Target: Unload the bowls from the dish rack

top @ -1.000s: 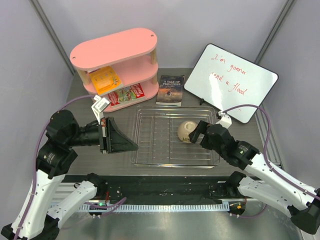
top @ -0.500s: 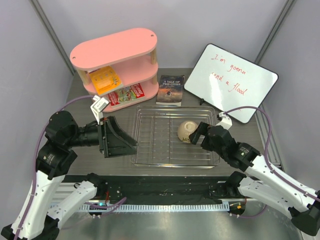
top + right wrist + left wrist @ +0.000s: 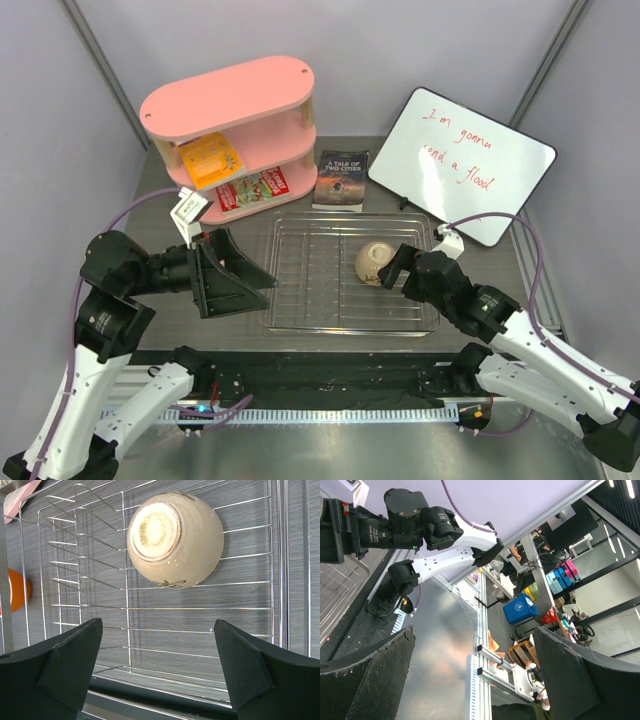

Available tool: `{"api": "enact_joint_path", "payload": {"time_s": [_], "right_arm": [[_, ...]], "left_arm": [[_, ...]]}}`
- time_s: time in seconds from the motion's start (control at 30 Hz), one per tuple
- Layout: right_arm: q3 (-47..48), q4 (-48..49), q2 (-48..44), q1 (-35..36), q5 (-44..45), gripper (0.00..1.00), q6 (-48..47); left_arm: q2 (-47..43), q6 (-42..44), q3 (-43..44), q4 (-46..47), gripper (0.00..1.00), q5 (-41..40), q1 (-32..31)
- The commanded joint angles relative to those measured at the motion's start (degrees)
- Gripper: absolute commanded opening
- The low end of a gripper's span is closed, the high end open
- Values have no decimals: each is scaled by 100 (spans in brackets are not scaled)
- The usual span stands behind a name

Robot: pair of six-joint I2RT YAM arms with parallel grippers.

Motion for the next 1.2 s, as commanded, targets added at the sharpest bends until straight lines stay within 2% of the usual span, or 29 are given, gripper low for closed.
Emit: {"api": "enact_joint_path", "payload": {"time_s": [0.0, 0.33, 0.4, 0.47, 0.7, 0.73, 0.8, 0.83, 0.9, 0.97, 1.03, 1.17], "right_arm": [[67, 163, -18, -26, 29, 100, -106], [102, 181, 87, -26, 47, 100, -132], [137, 172, 87, -26, 29, 100, -150], [216, 129, 122, -26, -6, 100, -194], [401, 58, 87, -26, -173, 100, -203], [409, 23, 0, -26, -181, 100, -177], [418, -3, -88, -26, -190, 100, -176], [444, -64, -124, -26, -164, 100, -202], [602, -205, -211, -26, -68, 100, -273], [734, -486, -247, -26, 187, 100, -413], [919, -688, -221, -35, 354, 100, -510], [972, -856, 16, -26, 355, 100, -563]], "left_arm": [[-9, -129, 106, 382, 100, 138, -2], [87, -349, 263, 716, 100, 261, -2], [175, -175, 360, 481, 100, 244, -2], [263, 272, 571, -141, 100, 138, -2], [517, 204, 370, 180, 100, 165, -2], [562, 335, 396, -168, 99, 104, -2], [720, 1116, 553, -853, 98, -317, -2], [929, 1423, 632, -1623, 98, -580, -2], [1106, 1863, 634, -2033, 97, -1073, -2], [1309, 1936, 502, -2175, 96, -1303, -2], [1475, 1945, 238, -1913, 96, -1417, -11], [2071, 2181, 281, -1920, 96, -1926, -177]]}}
